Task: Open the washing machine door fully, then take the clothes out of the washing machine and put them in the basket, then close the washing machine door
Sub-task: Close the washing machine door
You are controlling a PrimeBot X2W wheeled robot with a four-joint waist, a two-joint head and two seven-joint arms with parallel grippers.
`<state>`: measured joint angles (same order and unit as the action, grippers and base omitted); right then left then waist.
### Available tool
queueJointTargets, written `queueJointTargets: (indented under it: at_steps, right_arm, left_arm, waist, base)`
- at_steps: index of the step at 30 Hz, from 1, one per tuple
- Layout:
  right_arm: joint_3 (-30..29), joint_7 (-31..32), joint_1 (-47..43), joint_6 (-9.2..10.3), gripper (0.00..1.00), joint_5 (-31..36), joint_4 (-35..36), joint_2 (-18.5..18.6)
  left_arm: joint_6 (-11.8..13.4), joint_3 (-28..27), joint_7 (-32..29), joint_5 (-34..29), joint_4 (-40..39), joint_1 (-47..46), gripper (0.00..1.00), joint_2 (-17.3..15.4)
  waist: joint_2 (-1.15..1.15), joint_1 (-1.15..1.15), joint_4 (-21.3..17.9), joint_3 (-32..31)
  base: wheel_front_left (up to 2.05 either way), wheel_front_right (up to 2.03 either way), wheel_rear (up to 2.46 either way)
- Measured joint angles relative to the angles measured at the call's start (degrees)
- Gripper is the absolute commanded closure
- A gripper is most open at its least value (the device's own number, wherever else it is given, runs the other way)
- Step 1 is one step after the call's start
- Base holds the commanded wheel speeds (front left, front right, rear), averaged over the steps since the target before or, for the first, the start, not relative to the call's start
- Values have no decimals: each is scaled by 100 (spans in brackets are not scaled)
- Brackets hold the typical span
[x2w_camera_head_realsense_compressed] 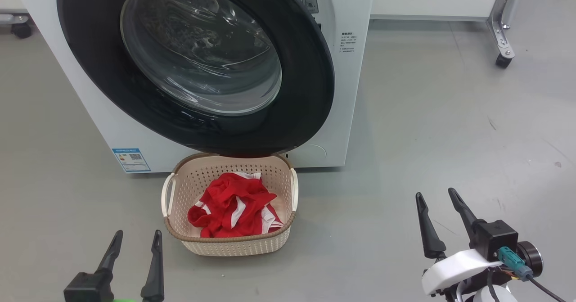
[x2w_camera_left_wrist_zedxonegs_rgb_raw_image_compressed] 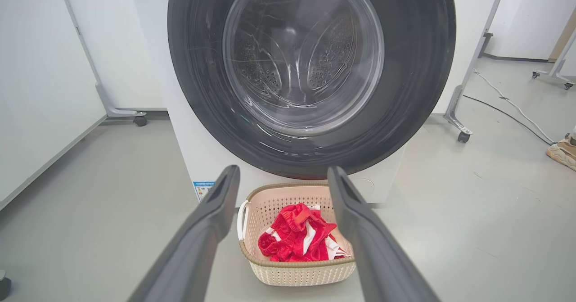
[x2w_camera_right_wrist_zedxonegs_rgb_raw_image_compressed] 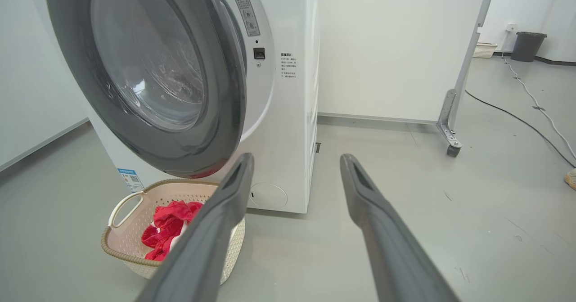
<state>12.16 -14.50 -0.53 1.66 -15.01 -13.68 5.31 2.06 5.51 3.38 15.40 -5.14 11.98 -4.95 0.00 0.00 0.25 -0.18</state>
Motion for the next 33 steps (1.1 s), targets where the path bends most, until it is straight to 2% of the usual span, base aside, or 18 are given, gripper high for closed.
queueJointTargets:
  at_steps: [2, 11, 16, 25, 33]
  right_arm:
    - [-4, 0, 0, 1, 100, 0, 18, -2]
    - [-33, 0, 1, -4, 100, -9, 43, 1]
    - [51, 0, 126, -124, 100, -3, 89, 51]
    - [386, 185, 1234, -514, 100, 132, 244, 175]
    - [549, 542, 2409, -643, 100, 248, 182, 218]
  left_arm:
    - [18, 4, 22, 9, 9, 0, 0, 5]
    - [48, 64, 30, -25, 4, -6, 0, 9]
    - [48, 119, 48, -33, -52, -34, 0, 18]
    - [42, 212, 126, -32, -214, -315, 0, 48]
    - [-33, 334, 248, -31, -291, -674, 0, 76]
  waist:
    - [0, 0, 6, 6]
    - [0, 0, 49, 70]
    - [0, 0, 111, 184]
    - [0, 0, 322, 535]
    - [0, 0, 640, 968]
  base:
    - [0, 0, 0]
    - [0, 0, 0]
    - [0, 0, 0]
    - [0, 0, 0]
    - [0, 0, 0]
